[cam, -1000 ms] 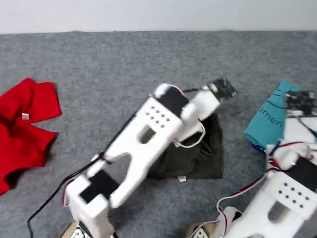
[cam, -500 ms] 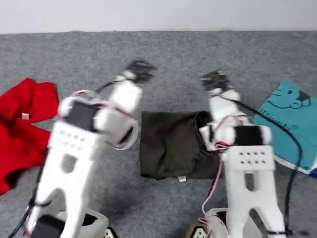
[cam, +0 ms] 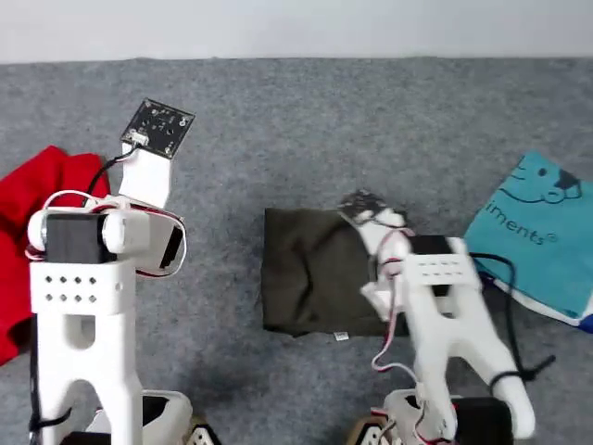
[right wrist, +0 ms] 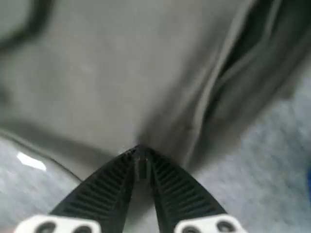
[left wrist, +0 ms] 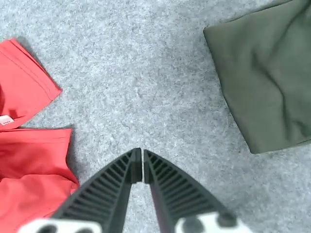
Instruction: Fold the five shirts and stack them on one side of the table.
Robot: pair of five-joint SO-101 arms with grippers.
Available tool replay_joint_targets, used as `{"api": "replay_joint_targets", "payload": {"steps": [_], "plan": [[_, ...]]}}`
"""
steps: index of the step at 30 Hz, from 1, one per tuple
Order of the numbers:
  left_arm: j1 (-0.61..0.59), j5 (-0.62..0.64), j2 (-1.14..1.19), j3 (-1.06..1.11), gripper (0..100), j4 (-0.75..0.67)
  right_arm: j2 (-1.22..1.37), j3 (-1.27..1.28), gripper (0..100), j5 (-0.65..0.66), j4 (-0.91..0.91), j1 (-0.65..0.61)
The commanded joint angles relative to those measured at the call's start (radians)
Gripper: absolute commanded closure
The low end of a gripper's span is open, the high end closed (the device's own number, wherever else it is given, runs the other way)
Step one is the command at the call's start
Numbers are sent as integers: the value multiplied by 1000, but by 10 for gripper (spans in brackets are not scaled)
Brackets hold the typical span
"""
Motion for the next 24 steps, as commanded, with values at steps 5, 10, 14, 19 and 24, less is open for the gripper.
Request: {"api": "replay_joint_targets", "payload": {"steps": [5,10,14,19,24], "plan": [[-6,-9,-29,-5,986,20,-209,-126,989,160,128,263],[-6,-9,-29,-2,986,20,-309,-149,989,60,28,44],[-8,-9,-29,-1,986,20,-298,-137,989,-58,-163,-120],[-8,-12,-29,-1,986,20,-159,-126,987,-75,-369,-148],[-8,-15,-25,-1,986,18,22,-219,970,-189,-328,-124]]}}
